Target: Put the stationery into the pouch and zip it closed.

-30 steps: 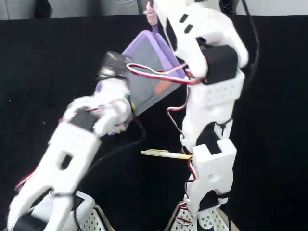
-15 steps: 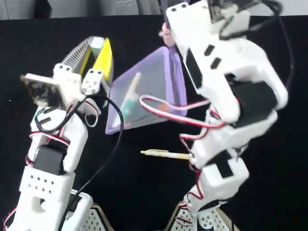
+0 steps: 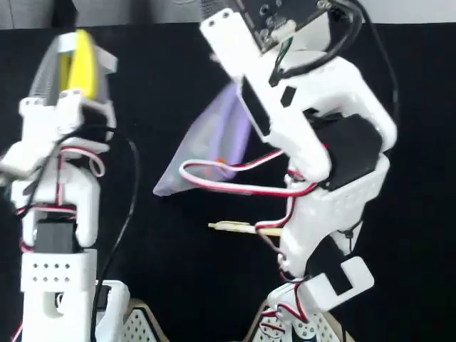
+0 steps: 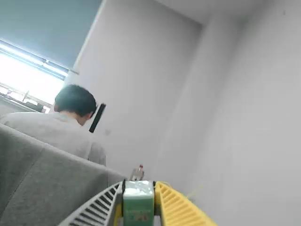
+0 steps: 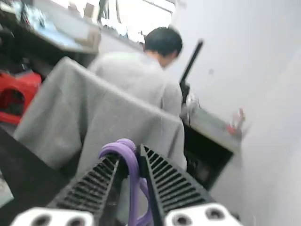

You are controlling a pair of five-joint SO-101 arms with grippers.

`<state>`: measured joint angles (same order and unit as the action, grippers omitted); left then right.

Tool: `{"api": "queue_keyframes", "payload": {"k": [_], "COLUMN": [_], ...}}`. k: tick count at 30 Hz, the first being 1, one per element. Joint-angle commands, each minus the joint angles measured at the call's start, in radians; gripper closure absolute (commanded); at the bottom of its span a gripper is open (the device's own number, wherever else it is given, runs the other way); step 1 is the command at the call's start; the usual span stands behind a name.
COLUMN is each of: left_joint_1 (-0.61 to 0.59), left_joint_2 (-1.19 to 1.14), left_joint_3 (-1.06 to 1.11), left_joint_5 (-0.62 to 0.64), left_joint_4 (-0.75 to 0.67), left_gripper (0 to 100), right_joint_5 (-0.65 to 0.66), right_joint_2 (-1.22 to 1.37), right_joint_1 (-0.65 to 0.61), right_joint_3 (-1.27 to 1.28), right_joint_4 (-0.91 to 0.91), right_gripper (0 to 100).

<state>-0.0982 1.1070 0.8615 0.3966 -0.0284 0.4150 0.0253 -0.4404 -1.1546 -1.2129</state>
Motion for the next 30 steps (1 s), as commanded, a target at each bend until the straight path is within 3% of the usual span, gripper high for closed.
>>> {"api": "queue_keyframes", "payload": {"k": [1, 5, 11, 19, 25, 30], "left_joint_1": [-0.090, -0.113, -0.102, -0.101, -0.091, 0.012], "left_joint_2": [0.069, 0.089, 0.089, 0.089, 0.089, 0.089], "left_joint_3": [-0.030, -0.030, -0.041, -0.041, -0.041, -0.030], "left_joint_5": [0.130, 0.130, 0.137, 0.227, 0.229, 0.224], "left_joint_4": [-0.025, -0.025, 0.025, 0.029, 0.029, 0.046], "left_gripper": [97, 97, 97, 97, 97, 97], "right_joint_5": [0.020, 0.023, 0.018, 0.017, -0.218, -0.242], "right_joint_2": [-0.036, -0.041, -0.022, 0.071, 0.193, 0.294], "right_joint_1": [-0.109, -0.169, -0.178, -0.086, 0.009, 0.071], "right_joint_3": [0.022, 0.024, 0.051, 0.076, 0.067, 0.071], "right_joint_4": [0.218, 0.290, 0.210, 0.229, 0.253, 0.318], "right_gripper": [98.7, 98.7, 98.8, 98.8, 98.8, 98.8]}}
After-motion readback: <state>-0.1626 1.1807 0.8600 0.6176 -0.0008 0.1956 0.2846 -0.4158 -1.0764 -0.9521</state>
